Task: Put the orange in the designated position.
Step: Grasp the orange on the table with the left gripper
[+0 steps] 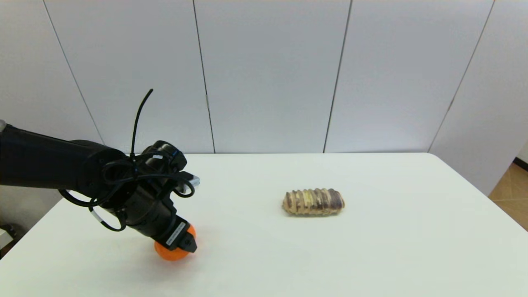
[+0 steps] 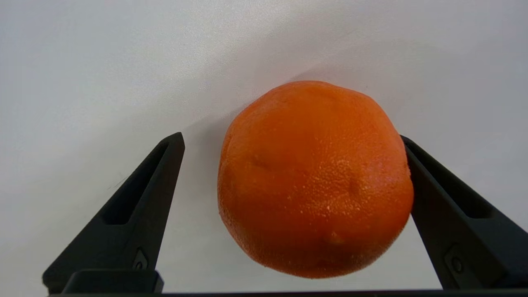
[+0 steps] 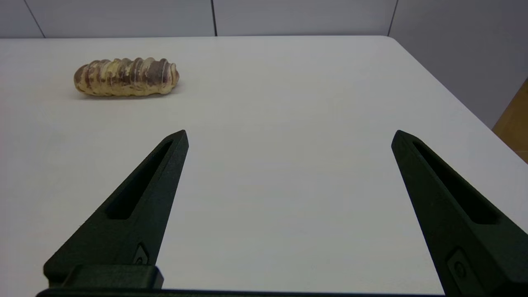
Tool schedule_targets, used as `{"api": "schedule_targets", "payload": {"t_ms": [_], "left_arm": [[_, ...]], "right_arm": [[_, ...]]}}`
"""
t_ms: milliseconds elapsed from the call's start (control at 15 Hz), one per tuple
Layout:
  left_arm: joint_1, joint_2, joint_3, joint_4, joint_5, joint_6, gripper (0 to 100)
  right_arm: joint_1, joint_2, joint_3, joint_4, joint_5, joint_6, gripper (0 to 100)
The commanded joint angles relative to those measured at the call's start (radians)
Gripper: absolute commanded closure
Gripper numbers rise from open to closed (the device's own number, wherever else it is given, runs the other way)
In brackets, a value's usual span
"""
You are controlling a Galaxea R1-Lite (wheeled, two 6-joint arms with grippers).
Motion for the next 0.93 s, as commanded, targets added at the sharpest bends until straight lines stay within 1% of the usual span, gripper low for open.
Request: {"api": "schedule_targets", "payload": {"t_ms": [67,467,533,933], "left_arm": [[-0.002,0.021,-0.002,0.003,-0.001,0.001,0],[-0.009,0.03,-0.008,0.006,-0.001,0.001,0],[-0.009,0.032,-0.008,0.006,-0.001,0.002,100],[-0.012,0.039,-0.022,0.005,-0.001,0.005,100]], "right_arm": [[0.0,0.001,0.0,0.0,0.0,0.0,0],[0.0,0.001,0.0,0.0,0.0,0.0,0],[0.0,0.001,0.0,0.0,0.0,0.0,0],[0.0,0.001,0.0,0.0,0.0,0.0,0]]}}
